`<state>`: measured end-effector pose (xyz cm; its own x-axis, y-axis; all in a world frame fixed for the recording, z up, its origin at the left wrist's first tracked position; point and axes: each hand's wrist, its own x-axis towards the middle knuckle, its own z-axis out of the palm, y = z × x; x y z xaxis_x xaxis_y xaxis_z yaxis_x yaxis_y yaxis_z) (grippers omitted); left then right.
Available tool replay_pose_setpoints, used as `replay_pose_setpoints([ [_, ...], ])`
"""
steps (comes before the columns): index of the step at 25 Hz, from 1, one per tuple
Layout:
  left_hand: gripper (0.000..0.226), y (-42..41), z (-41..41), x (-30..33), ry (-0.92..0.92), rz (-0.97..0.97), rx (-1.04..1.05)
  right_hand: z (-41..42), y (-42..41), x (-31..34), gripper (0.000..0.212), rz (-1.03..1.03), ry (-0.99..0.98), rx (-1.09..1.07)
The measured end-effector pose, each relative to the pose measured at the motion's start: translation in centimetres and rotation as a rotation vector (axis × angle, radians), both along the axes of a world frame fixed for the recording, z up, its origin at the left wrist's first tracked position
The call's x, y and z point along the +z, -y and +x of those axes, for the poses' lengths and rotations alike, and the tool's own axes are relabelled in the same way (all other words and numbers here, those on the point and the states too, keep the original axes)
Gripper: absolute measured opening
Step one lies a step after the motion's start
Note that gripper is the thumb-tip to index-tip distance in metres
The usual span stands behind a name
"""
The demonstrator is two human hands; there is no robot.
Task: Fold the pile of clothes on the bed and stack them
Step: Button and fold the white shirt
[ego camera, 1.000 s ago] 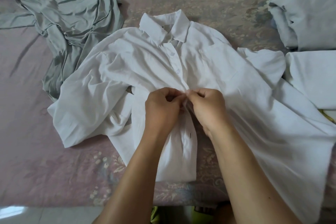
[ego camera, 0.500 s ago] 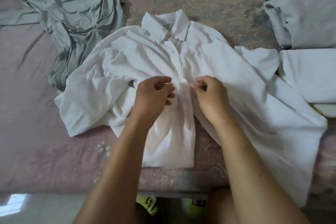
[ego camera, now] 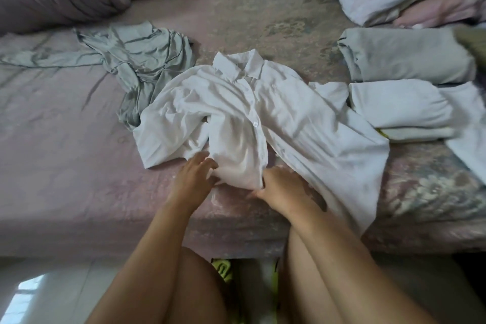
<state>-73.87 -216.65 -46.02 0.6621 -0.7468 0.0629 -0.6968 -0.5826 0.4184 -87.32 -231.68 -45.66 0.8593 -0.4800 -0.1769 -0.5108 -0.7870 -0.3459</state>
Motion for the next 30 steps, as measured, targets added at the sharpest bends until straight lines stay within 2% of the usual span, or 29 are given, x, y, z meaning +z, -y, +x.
replay_pose_setpoints([
  [1,0.021,0.0,-0.2,0.1,0.012,-0.044,0.013,-0.1,-0.2,0.0,0.028,0.009,0.079,0.005],
  [2,0.019,0.0,-0.5,0.3,-0.019,-0.094,0.023,-0.4,-0.3,0.5,0.020,0.116,0.156,-0.027],
  [4,0.024,0.0,-1.2,1.2,-0.205,-0.249,0.089,-0.7,0.0,1.3,0.022,0.418,0.344,-0.155],
  [6,0.025,0.5,-1.7,2.3,-0.363,-0.439,0.182,-0.8,0.7,2.0,0.014,0.747,0.552,-0.290],
  [9,0.005,1.6,-2.2,3.4,-0.434,-0.589,0.308,-0.5,0.9,2.5,0.009,1.135,0.718,-0.415],
  [10,0.004,1.9,-2.3,3.6,-0.465,-0.607,0.353,-0.3,0.8,2.5,0.003,1.227,0.719,-0.443],
  [12,0.003,2.3,-2.5,3.7,-0.574,-0.647,0.398,0.1,0.5,2.6,0.007,1.319,0.678,-0.507],
  [15,0.009,2.4,-2.4,3.6,-0.727,-0.704,0.418,0.3,0.4,2.7,0.026,1.488,0.630,-0.547],
  [17,0.005,2.2,-2.2,3.1,-0.597,-0.566,0.396,0.0,0.3,2.6,0.029,1.563,0.565,-0.535],
  [18,0.016,1.9,-2.2,2.6,-0.476,-0.460,0.361,-0.2,0.1,2.4,0.028,1.514,0.514,-0.541],
  [19,0.025,1.6,-2.1,2.0,-0.348,-0.370,0.303,-0.5,0.0,1.9,0.027,1.373,0.450,-0.550],
  [22,0.030,1.1,-2.3,1.0,-0.064,-0.325,0.061,-1.7,0.3,0.3,0.021,0.719,0.218,-0.422],
  [23,0.030,1.1,-2.4,0.7,-0.003,-0.332,-0.052,-2.0,0.4,0.3,0.025,0.588,0.158,-0.359],
  [24,0.031,1.4,-2.8,0.5,0.029,-0.313,-0.153,-2.2,0.5,0.3,0.030,0.531,0.146,-0.308],
  [26,0.035,2.2,-3.6,0.5,0.047,-0.143,-0.263,-2.5,1.4,0.5,0.027,0.490,0.216,-0.284],
  [29,0.030,3.4,-4.3,1.0,0.248,0.361,-0.171,-2.3,3.3,1.2,0.021,0.327,0.292,-0.353],
  [30,0.025,3.7,-4.4,1.3,0.334,0.428,-0.127,-2.0,4.0,1.2,0.023,0.300,0.323,-0.361],
])
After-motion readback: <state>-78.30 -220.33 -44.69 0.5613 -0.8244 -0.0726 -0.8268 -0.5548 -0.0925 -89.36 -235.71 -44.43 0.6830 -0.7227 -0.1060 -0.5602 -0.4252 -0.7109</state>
